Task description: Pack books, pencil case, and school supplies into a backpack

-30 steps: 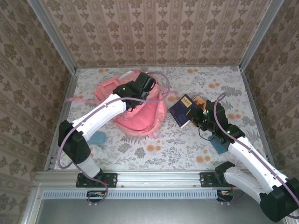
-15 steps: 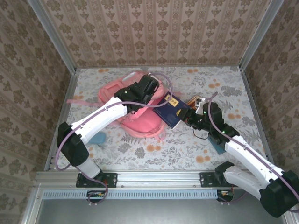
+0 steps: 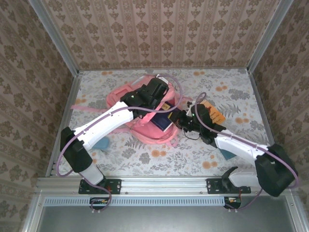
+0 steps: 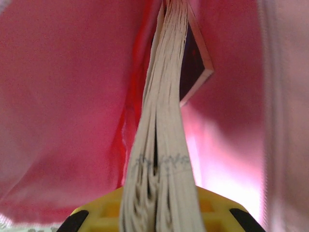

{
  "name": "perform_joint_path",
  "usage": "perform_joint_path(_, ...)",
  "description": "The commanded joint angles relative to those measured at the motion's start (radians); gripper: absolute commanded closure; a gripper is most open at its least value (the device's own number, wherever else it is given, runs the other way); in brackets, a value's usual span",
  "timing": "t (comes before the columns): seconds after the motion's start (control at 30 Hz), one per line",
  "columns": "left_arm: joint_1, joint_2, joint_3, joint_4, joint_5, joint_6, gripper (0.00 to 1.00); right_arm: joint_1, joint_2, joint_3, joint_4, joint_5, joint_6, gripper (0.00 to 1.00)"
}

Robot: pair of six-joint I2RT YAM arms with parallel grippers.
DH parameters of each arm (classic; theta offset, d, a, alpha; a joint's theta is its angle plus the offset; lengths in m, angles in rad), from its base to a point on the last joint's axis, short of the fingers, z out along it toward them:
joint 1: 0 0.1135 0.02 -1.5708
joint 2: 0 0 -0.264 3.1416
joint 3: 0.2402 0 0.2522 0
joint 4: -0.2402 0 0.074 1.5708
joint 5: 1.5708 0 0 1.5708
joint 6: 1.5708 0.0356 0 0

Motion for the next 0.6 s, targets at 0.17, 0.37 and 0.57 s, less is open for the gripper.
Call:
perform_joint_path(0.17, -0.011, -0.05, 0.057, 0.1, -0.036, -0.068, 1.0, 0.041, 0.264, 0.194, 0.119, 0.197, 0.066, 0.89)
perform_joint_path(0.37, -0.011, -0.057, 0.05, 0.093, -0.021, -0.084, 1.0, 0.085, 0.43, 0.297, 0.13, 0.21, 0.145, 0.86)
perform_joint_path(0.57, -0.011, -0.057, 0.053, 0.095, -0.012, -0.094, 1.0, 0.1, 0.586, 0.384, 0.182, 0.177, 0.209, 0.77)
